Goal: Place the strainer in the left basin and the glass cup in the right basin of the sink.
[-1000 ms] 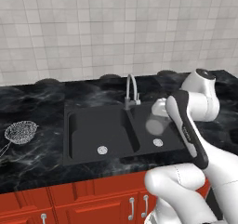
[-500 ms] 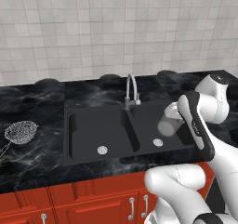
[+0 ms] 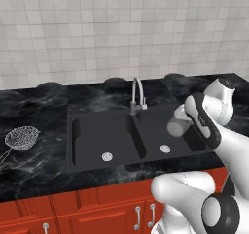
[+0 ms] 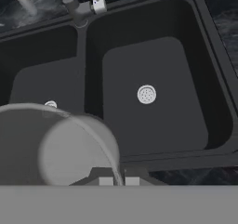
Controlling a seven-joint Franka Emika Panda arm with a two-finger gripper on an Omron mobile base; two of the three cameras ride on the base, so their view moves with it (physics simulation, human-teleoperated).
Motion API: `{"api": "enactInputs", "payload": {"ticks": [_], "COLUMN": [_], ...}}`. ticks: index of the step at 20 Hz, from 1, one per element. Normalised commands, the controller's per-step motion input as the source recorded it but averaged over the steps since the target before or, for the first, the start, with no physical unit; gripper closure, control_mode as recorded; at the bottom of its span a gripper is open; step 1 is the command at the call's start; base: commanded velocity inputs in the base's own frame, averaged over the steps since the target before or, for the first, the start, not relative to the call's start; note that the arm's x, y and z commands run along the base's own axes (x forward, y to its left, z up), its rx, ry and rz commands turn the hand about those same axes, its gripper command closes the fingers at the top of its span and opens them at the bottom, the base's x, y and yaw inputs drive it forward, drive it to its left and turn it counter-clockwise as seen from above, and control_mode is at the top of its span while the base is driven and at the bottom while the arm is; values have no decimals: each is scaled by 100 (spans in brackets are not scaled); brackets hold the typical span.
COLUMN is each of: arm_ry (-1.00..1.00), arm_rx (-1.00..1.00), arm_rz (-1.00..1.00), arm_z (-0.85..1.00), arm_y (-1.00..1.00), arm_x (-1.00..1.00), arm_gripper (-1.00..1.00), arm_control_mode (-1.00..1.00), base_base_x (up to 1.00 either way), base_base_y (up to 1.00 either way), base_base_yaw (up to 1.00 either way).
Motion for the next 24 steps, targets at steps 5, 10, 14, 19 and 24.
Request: {"api": "enactInputs", "payload": {"ticks": [5,10,14,19,24], "arm_ry": [2,3,2,1,1], "arm_rx": [0,0,0,0,0], "arm_rz": [0,0,0,0,0], "arm_z": [-26,-34,-37,-39,-42], "arm_y": [-20,-15,-7,-2,0], "arm_x": [51,47,42,35,35], "arm_gripper": [100,100,100,100,100], "arm_control_mode": [-100,-100,-100,-100,-100], "base_base_x": [0,0,0,0,0], "base_base_y": [0,0,0,0,0], "base_base_yaw": [0,0,0,0,0]}}
